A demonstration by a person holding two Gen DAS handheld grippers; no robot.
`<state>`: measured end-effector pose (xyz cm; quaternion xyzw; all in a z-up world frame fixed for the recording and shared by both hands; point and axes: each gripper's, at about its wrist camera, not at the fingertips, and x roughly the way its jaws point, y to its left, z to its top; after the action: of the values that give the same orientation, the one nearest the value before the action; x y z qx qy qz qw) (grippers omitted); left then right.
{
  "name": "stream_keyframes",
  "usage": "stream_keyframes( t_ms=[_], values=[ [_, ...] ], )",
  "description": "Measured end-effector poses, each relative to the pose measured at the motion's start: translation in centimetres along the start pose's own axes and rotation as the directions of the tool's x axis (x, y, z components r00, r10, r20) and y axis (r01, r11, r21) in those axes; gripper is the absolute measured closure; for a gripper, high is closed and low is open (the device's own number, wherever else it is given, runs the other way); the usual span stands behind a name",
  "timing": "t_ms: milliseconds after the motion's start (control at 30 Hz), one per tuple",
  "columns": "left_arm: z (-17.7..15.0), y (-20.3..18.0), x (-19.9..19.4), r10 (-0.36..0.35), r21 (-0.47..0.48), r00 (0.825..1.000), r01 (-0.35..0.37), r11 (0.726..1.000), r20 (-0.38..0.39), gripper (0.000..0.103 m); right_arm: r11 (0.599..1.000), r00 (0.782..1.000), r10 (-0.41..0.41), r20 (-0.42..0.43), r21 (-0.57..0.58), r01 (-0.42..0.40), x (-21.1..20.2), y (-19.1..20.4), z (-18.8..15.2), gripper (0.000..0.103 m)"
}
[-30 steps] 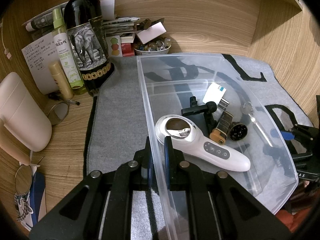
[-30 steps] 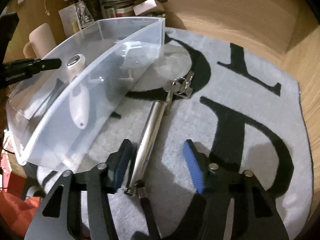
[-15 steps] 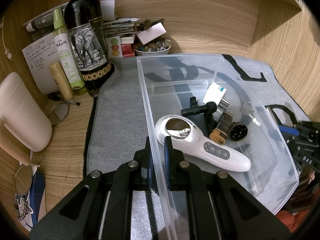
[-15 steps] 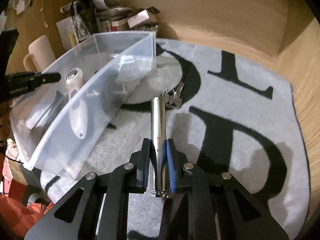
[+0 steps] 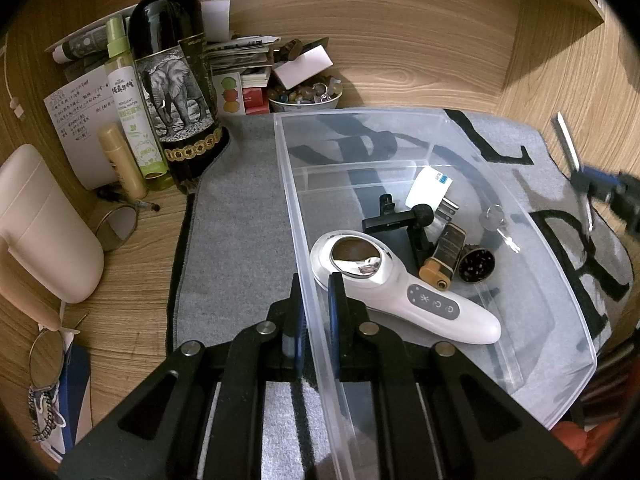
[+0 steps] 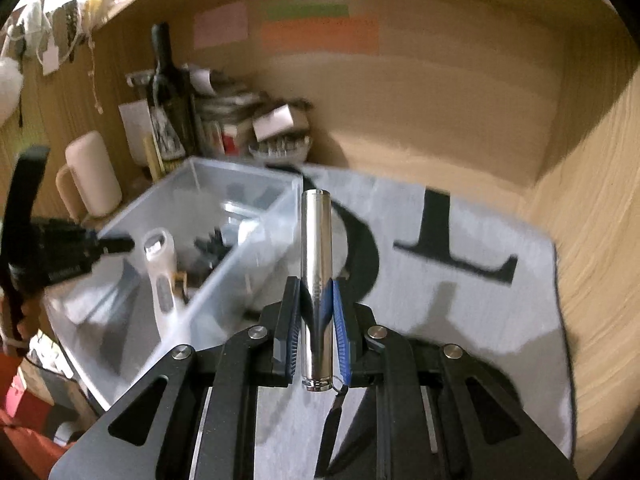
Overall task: Organize rigid objects
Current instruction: 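Lift the silver tube and lay it across the box, releasing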
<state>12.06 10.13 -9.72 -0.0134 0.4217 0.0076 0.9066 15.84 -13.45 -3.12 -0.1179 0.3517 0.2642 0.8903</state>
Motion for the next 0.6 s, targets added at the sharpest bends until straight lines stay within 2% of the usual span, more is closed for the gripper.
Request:
stream_keyframes(
  t_ms=[200, 367, 467, 600],
  values=[
    [0.0, 0.0, 0.0, -0.001, 0.000, 1.000, 0.001, 1.000, 0.000, 0.095, 0.999, 0.995, 0.013, 0.100, -0.052, -0.008, -1.5, 1.2, 3.2, 0.089],
    [0.0, -0.1, 0.0, -0.001, 0.000, 1.000, 0.001, 1.000, 0.000, 0.095, 0.995, 0.984, 0.054, 0.168, -0.094, -0.039, -2.3, 2.7, 5.6, 0.089],
    [0.0, 0.0, 0.0, -0.001, 0.001, 1.000, 0.001, 1.000, 0.000, 0.095, 0.990, 0.977, 0.090, 0.194, -0.121, -0.067, -2.5, 3.8, 6.7, 0.089],
    [0.0, 0.0, 0.0, -0.003, -0.001, 1.000, 0.003, 1.000, 0.001, 0.095, 0.981, 0.974, 0.132, 0.186, -0.166, -0.101, -1.6, 5.6, 7.5, 0.089]
  ],
)
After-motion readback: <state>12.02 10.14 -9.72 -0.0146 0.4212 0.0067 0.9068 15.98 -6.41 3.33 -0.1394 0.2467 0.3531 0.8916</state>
